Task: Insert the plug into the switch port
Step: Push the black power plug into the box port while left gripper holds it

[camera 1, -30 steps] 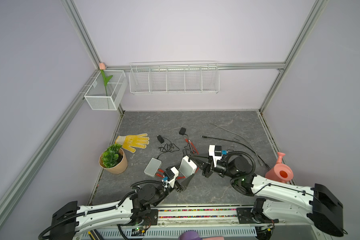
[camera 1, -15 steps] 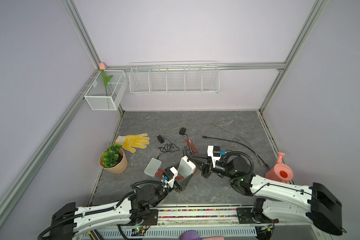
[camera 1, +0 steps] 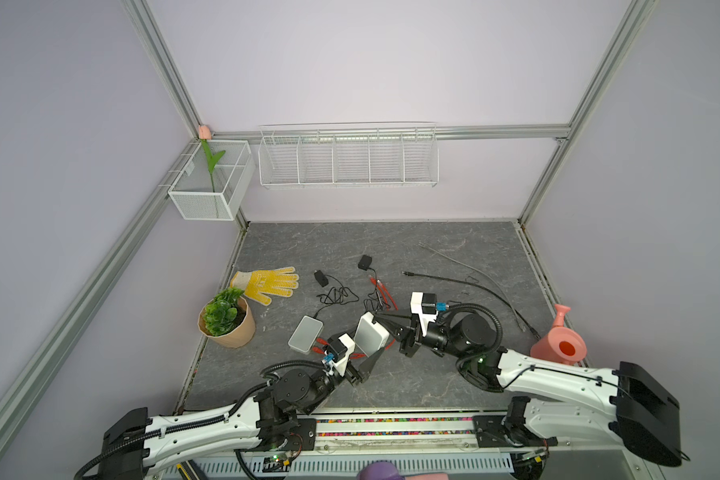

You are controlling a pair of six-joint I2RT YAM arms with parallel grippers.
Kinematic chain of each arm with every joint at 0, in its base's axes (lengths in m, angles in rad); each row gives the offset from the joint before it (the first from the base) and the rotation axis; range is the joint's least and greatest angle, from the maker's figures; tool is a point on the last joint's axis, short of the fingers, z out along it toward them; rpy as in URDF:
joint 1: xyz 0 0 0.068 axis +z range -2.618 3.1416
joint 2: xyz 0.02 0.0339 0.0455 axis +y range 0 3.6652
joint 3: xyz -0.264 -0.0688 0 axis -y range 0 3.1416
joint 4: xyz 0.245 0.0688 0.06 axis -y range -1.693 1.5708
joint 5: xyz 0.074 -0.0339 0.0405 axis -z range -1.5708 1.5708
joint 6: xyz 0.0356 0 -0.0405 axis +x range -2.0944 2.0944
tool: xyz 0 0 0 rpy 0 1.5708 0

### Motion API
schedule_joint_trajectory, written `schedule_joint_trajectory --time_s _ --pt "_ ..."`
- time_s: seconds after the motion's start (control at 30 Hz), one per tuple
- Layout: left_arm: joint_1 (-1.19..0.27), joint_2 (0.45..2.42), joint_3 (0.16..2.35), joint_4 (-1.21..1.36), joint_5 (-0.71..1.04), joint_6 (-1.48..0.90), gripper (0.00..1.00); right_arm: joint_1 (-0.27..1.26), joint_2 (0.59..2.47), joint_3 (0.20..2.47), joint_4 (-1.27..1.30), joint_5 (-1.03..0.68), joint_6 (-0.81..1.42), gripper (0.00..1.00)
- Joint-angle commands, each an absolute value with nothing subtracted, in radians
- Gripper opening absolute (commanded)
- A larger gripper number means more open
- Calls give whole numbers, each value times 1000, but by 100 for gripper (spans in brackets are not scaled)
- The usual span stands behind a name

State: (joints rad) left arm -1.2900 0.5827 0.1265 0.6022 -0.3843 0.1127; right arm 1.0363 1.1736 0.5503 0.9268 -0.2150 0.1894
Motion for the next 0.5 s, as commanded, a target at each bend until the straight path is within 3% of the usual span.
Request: schedule_joint_trajectory --time_s 0.0,0.47 --pt "-1292 548 176 727 -391 118 0 1061 1220 534 810 -225 169 6" --pt "-1291 465 224 597 -437 121 0 1082 1288 559 727 -197 144 7"
